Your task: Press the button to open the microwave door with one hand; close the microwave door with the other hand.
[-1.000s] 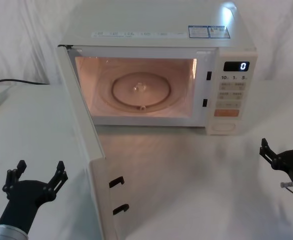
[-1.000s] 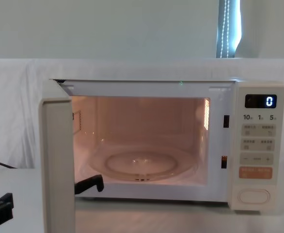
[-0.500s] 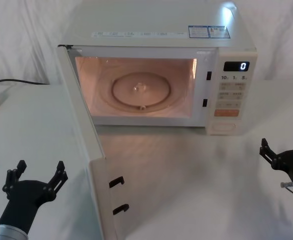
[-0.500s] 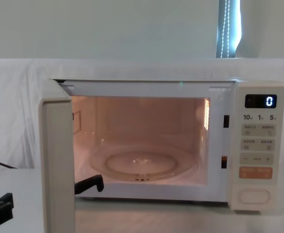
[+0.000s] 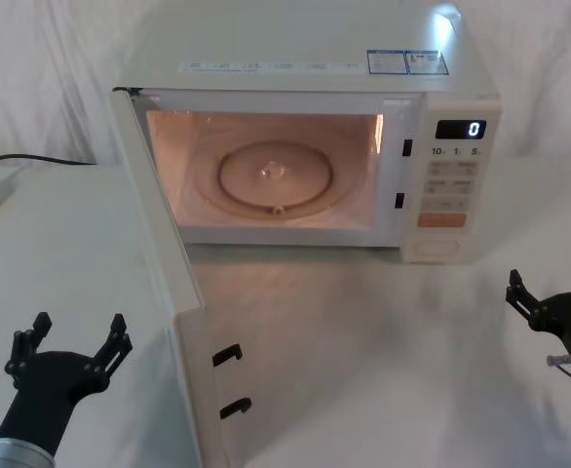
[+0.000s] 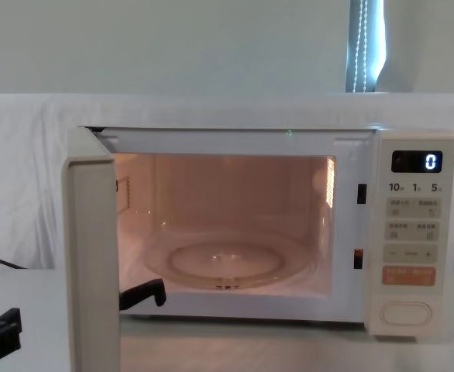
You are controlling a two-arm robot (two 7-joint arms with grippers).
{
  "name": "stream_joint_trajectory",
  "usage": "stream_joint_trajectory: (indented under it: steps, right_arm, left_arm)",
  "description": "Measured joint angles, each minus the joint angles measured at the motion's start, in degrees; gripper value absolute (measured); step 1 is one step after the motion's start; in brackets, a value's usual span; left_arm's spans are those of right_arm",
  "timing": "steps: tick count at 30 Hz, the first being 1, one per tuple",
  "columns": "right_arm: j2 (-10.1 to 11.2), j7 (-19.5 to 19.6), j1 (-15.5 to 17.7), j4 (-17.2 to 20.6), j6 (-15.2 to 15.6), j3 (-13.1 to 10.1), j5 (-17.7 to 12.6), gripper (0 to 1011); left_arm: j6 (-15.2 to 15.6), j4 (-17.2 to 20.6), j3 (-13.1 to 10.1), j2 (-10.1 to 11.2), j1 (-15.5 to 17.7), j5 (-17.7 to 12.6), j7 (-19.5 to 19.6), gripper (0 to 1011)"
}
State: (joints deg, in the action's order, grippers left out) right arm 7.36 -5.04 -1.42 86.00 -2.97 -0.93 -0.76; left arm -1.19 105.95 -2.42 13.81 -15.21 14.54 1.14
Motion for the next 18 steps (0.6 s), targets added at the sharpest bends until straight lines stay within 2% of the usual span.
stream_joint_trajectory:
  steps: [6, 9, 18]
  right_arm:
    - [0.0, 0.0, 0.0, 0.0, 0.0, 0.0, 0.0, 1002]
    - [0.0, 0.0, 0.0, 0.0, 0.0, 0.0, 0.0, 1002]
    - [0.0, 0.0, 0.0, 0.0, 0.0, 0.0, 0.0, 1002]
  left_arm:
    - [0.0, 0.0, 0.0, 0.0, 0.0, 0.0, 0.0, 996]
    - [0.0, 0.0, 0.0, 0.0, 0.0, 0.0, 0.0, 945]
    - [0.0, 0.0, 0.0, 0.0, 0.0, 0.0, 0.0, 685]
